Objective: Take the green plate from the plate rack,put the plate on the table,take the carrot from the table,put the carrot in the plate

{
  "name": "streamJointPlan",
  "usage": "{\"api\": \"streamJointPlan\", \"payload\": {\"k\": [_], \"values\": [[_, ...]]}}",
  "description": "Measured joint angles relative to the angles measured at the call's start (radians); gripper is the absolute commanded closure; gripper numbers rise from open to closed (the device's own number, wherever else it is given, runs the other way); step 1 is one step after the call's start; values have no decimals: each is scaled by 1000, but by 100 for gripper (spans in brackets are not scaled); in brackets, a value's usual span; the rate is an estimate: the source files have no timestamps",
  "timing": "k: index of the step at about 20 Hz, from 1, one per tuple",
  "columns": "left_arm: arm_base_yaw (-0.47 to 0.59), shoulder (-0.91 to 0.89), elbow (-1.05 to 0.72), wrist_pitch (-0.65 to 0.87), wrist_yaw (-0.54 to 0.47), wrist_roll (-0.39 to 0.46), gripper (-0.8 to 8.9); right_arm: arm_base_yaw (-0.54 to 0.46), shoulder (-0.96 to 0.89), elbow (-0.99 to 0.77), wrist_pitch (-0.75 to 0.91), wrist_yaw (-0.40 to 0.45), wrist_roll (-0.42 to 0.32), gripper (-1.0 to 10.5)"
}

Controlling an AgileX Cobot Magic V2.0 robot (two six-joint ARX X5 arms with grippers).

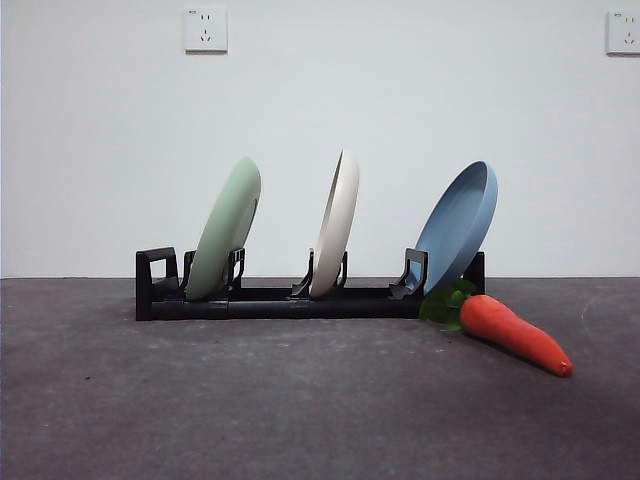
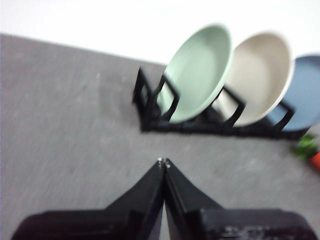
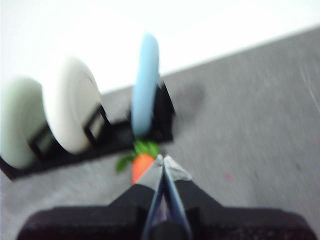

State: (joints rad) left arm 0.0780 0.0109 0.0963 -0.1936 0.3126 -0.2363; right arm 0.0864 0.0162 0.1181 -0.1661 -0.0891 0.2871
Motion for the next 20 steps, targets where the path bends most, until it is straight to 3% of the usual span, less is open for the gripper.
{"api": "streamJointPlan", "payload": {"k": [6,10,17,20], "values": [[0,61,148,-77,18,-20,820,0,104,138,-48,-93,10,958],[0,142,269,-151,84,-19,820,0,217,280,-163,-119,-3,958],[0,298,483,-301,218,38,820,0,437,567,-424,-246,-140,957],[0,357,561,-392,297,88,820,0,534,682,-575,-253,-227,957]]}}
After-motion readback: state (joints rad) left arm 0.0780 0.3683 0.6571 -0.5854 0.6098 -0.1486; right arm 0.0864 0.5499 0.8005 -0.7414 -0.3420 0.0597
